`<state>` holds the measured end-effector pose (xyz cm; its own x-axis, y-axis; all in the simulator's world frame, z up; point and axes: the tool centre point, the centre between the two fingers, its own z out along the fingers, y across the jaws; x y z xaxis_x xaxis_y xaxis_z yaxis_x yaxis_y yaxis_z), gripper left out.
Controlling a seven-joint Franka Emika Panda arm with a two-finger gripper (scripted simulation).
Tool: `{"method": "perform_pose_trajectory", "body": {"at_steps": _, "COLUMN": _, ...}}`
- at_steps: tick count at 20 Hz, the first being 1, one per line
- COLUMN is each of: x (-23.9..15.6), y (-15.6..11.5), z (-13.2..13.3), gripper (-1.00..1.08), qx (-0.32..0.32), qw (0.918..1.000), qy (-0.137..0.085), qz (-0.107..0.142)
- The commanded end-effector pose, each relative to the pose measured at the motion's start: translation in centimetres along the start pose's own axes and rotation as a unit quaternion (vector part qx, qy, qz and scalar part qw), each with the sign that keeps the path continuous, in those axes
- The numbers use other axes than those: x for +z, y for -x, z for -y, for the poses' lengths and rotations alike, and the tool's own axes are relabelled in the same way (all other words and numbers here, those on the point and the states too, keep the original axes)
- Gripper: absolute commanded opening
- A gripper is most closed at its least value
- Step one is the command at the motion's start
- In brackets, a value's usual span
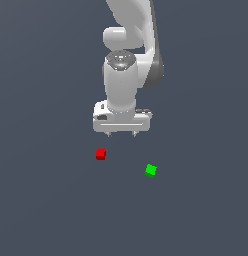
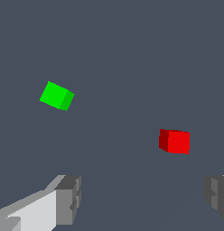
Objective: Stack the red cube on top of the green cube.
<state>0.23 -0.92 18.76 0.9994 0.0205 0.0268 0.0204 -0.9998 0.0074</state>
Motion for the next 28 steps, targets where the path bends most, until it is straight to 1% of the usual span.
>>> {"method": "perform_pose_trajectory", "body": {"at_steps": 1, "x": 0.0, "y": 0.0, "z": 0.0, "gripper": 1.0, "qx": 0.0, "qw": 1.0, "qy": 0.0, "qz": 0.0}}
{"method": "perform_pose_trajectory", "body": {"at_steps": 5, "x": 0.6, "y": 0.0, "z": -0.6, "gripper": 1.0, "qx": 0.002, "qw": 1.0, "qy": 0.0, "qz": 0.001}}
{"method": "perform_pose_trajectory", "body": {"at_steps": 8, "x": 1.9, "y": 0.1, "z": -1.7, "gripper": 1.0, "qx": 0.006, "qw": 1.0, "qy": 0.0, "qz": 0.002}}
{"method": "perform_pose_trajectory", "body": {"at_steps": 17, "x": 8.5, "y": 0.3, "z": -7.5, "gripper": 1.0, "qx": 0.025, "qw": 0.9996, "qy": -0.002, "qz": 0.01}}
{"method": "perform_pose_trajectory", "body": {"at_steps": 20, "x": 10.1, "y": 0.4, "z": -9.0, "gripper": 1.0, "qx": 0.03, "qw": 0.9995, "qy": -0.002, "qz": 0.012}}
{"method": "perform_pose_trajectory", "body": {"at_steps": 24, "x": 11.5, "y": 0.4, "z": -10.2, "gripper": 1.0, "qx": 0.034, "qw": 0.9993, "qy": -0.003, "qz": 0.013}}
{"method": "perform_pose_trajectory", "body": {"at_steps": 28, "x": 11.8, "y": 0.4, "z": -10.5, "gripper": 1.0, "qx": 0.035, "qw": 0.9993, "qy": -0.003, "qz": 0.013}}
